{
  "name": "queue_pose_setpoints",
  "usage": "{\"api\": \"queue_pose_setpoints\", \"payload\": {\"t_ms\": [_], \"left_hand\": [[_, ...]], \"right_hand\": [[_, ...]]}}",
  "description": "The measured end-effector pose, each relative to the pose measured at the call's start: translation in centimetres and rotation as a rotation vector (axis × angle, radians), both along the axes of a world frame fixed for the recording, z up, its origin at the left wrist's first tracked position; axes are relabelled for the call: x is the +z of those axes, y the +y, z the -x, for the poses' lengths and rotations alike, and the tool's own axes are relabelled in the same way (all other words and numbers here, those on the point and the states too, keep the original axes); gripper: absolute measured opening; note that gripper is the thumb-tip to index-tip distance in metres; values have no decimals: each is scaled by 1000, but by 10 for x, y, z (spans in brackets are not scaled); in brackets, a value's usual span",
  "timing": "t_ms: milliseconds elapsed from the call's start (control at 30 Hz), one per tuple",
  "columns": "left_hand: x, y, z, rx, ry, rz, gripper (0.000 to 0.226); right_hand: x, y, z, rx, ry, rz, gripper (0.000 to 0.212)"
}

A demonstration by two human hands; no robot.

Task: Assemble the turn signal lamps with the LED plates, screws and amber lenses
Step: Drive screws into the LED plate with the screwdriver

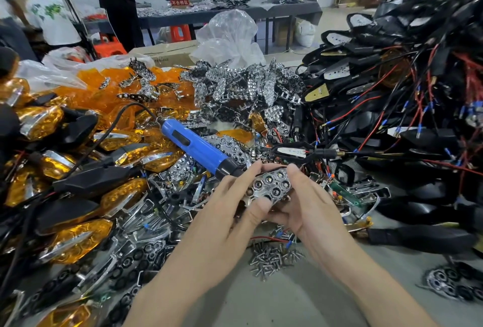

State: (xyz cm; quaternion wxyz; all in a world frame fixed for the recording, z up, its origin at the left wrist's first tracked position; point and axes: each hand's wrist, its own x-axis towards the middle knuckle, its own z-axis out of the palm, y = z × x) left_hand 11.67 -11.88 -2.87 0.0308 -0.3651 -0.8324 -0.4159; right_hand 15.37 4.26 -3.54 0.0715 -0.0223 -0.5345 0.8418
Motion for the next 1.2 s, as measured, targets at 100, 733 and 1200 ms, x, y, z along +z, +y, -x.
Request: {"api": "queue_pose_setpoints", "payload": {"t_ms": [100, 733, 1200], "left_hand": [[5, -3, 1, -12, -68, -83, 38], [15, -4, 1, -18, -273, -186, 37], [12, -7, 7, 2, -394, -223, 39]], "right_hand": [[4, 0, 0, -21, -10, 36, 40], [9, -4, -4, -35, -100, 63, 46], [8, -2, -2, -18, -6, 23, 40]]}}
